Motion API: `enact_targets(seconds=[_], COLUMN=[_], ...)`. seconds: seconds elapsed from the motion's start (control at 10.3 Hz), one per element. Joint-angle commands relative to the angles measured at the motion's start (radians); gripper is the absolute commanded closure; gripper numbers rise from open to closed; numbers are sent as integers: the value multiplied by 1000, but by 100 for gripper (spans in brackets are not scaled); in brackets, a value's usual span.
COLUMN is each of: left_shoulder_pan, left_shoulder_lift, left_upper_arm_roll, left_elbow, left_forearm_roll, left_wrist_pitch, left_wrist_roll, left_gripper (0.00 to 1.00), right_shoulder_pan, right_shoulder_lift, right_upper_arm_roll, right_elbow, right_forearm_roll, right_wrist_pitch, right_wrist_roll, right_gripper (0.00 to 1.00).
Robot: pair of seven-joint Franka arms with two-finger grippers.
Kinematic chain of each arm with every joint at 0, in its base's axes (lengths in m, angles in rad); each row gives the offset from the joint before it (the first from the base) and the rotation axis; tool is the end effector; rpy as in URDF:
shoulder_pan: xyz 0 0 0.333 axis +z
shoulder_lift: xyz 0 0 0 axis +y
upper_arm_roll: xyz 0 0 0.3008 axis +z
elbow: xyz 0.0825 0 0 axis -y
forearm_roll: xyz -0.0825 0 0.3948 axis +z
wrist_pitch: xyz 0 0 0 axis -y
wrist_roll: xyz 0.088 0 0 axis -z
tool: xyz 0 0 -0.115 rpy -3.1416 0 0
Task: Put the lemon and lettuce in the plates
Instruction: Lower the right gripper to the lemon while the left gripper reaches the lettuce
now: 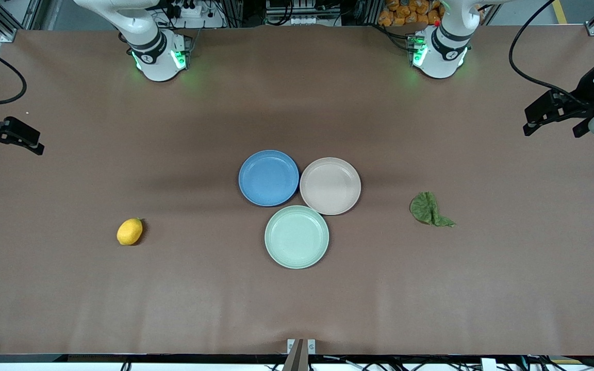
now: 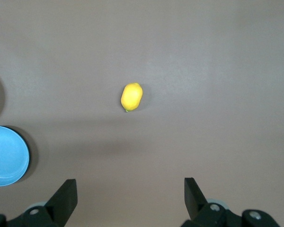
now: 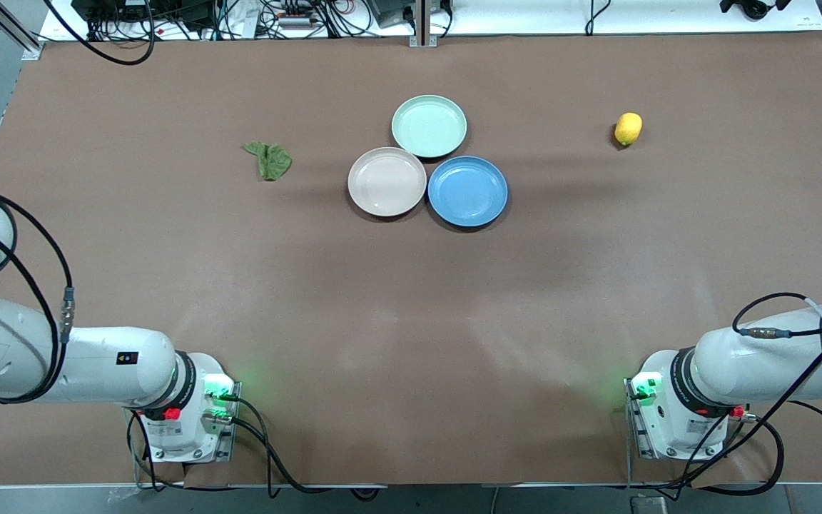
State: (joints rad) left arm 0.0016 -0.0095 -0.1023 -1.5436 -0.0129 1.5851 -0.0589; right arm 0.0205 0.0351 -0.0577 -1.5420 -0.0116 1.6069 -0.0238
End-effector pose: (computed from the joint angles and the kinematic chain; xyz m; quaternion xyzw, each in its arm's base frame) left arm 0.5619 -0.0585 0.6211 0.9994 -0.0210 0.0249 0.0080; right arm 0.5793 -0.0223 0.5984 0.9998 -0.0065 0.0147 0.0073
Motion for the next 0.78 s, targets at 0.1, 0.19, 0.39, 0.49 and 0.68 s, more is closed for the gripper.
enact_targets(seconds=[0.1, 0.19, 0.39, 0.49, 0.68], left_shoulder_pan=[14, 14, 15, 9, 6], left_shoulder_lift=[68, 72, 66, 71, 123], left_upper_arm_roll=[-4, -2, -2, -4, -5], left_elbow=[-71, -119, -296, -365, -437], left_forearm_roll=[-22, -22, -13, -12, 20], left_wrist_pitch=[68, 114, 294, 384, 507], left_wrist_roll=[1, -4, -3, -2, -2], left_gripper=[0, 0, 0, 0, 0], right_shoulder_pan=[2, 3, -2, -1, 13], right_shoulder_lift=[21, 46, 95, 118, 187], right_upper_arm_roll=[1, 2, 1, 1, 2], right_elbow=[0, -6, -38, -65, -79], right_forearm_roll=[-4, -4, -5, -5, -5], right_wrist_pitch=[-7, 5, 85, 135, 212], right_wrist_roll=[15, 15, 12, 12, 15], right_gripper=[0, 0, 0, 0, 0])
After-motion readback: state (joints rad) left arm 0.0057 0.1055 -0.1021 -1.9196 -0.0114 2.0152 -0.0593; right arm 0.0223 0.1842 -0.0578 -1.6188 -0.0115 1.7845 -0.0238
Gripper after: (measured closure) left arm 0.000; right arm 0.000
